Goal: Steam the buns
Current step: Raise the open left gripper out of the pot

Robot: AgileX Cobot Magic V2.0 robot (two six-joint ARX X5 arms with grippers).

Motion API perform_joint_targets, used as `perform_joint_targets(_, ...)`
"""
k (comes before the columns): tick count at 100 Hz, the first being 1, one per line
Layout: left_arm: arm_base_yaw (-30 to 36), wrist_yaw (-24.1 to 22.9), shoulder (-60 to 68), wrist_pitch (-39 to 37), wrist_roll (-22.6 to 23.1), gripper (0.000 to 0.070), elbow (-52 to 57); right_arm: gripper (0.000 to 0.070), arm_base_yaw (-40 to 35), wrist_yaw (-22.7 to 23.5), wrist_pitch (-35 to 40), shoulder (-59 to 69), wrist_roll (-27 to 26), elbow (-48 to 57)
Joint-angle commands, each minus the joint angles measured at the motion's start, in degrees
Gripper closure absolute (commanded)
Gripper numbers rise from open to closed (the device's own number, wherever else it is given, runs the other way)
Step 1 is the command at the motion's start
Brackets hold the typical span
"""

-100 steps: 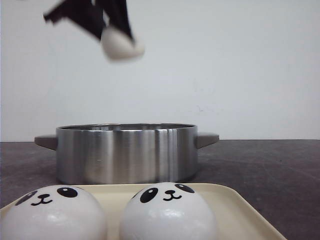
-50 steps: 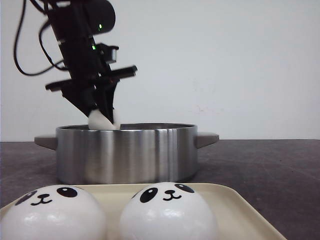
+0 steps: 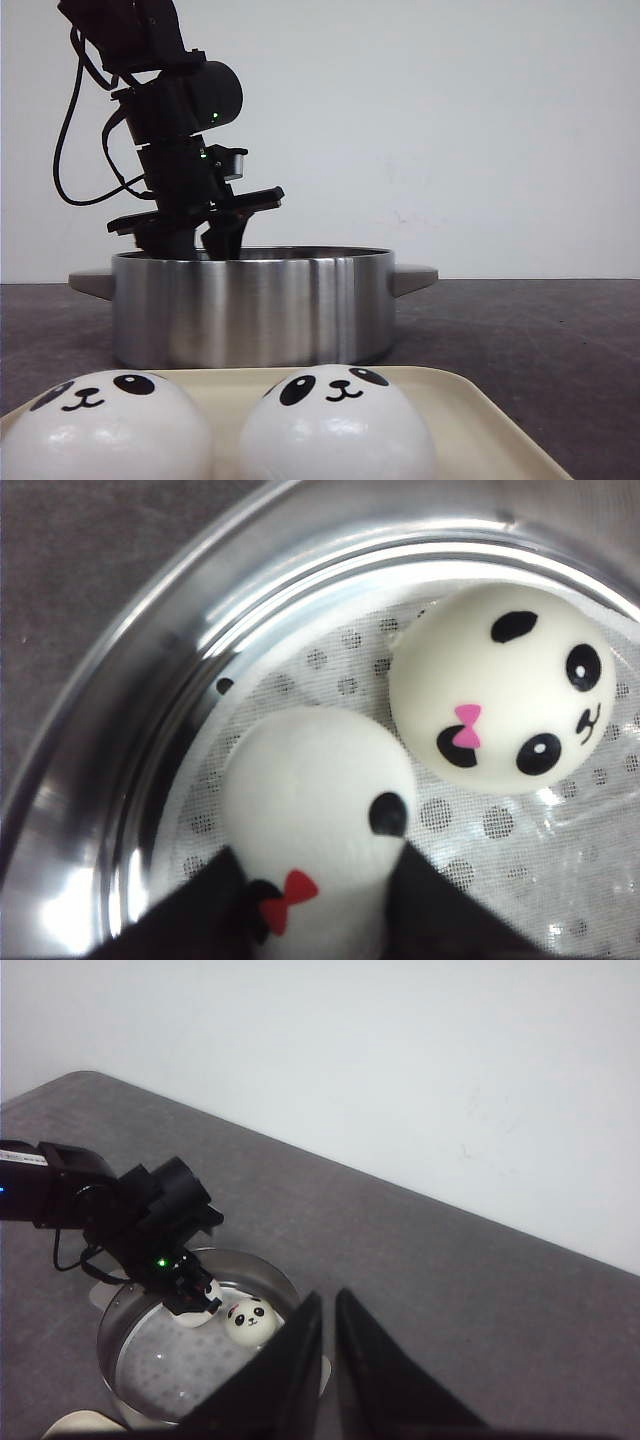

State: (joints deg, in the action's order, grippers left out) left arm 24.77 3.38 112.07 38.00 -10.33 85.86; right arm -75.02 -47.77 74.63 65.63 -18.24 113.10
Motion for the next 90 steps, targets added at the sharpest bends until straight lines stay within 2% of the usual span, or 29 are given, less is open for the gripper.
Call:
perform_joint_targets(1,0.2,0.3,1.2,0.4,-1.2,0.0294,1.7,0.0683,-0.9,-0.2,0.0,0.6,-2.1,1.2)
perform_joint_targets(9,0.2,0.3,1.2,1.0,-1.3,0.0222,1.7,0.0683,-0.9,-0.2,0.4,0.6,-2.8,1.2)
perform_joint_targets(19,0.2,0.3,1.2,1.6,-1.3,0.0197,1.9,0.0683,-0.9,-0.2,0.6,0.6,-3.7,1.2)
perform_joint_targets(28,0.2,0.3,1.2,2.6,-1.3,0.0053,3.1,0.0683,-0.9,-0.2,0.6,0.6,-3.8,1.2)
perform_joint_targets(33,0.2,0.3,1.2,3.2,-1.3,0.0,4.4,0.0683,-0.9,-0.2,0.7,0.6,-3.8,1.2)
perform_joint_targets(59,0.4,0.3,-0.7,11.7,-1.6,0.0,17.4,0.0683,-0.9,-0.3,4.5,1.6,-4.3,0.5)
perform_joint_targets(77,1.2,0.3,-10.3,12.5,-2.3,0.0,19.5,0.0683,-0.8,-0.1,3.5,1.8,-6.8,-3.7)
perform_joint_targets(90,2.2,0.2,-18.6,13.7,-2.3,0.0,19.5,0.0683,-0.3,4.7,-0.7,1.7,-8.9,-8.3)
